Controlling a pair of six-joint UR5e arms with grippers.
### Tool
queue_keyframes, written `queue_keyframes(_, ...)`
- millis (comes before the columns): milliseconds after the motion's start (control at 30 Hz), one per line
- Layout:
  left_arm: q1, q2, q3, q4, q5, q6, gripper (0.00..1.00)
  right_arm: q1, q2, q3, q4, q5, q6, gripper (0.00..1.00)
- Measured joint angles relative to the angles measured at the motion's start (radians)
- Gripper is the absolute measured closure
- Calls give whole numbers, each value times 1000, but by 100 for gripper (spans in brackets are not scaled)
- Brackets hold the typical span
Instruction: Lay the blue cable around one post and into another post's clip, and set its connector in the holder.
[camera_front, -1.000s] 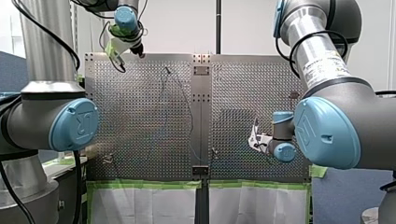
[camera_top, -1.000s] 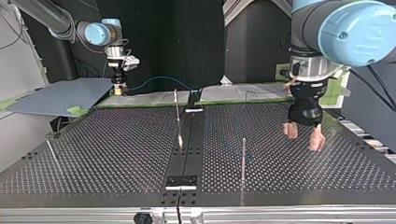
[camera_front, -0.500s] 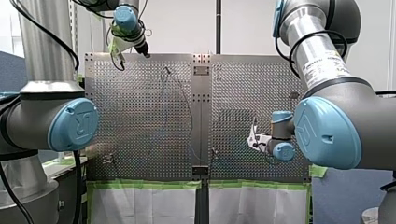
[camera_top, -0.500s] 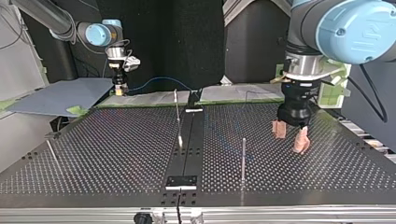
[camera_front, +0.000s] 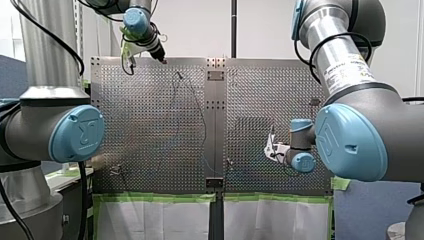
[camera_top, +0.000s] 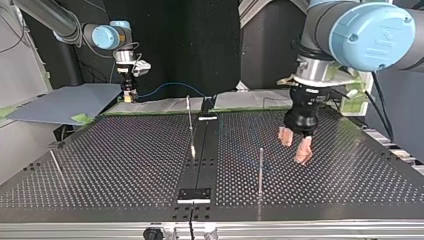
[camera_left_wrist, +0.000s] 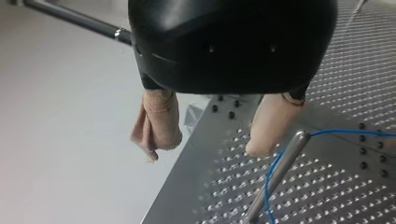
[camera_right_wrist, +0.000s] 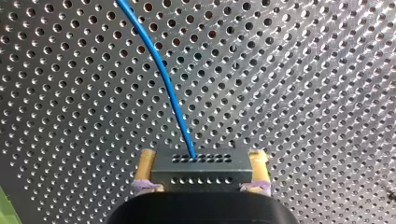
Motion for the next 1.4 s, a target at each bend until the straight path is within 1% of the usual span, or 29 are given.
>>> queue_keyframes(167,-6,-7,0,8,21,54,0,0,0,0,2,0,2,100)
queue_keyframes(400,-14,-7,0,12,25,132,0,0,0,0,2,0,3,100)
queue_keyframes(533,-18,-8,0,12,26,158,0,0,0,0,2,0,4,100)
queue_keyframes(733,-20,-8,0,12,15,153,0,0,0,0,2,-1,3,100)
queue_keyframes(1100,-16,-8,0,10,-42,82,0,0,0,0,9,-1,-1,100)
queue_keyframes(1400,-13,-9,0,6,-57,63,0,0,0,0,10,0,-1,100)
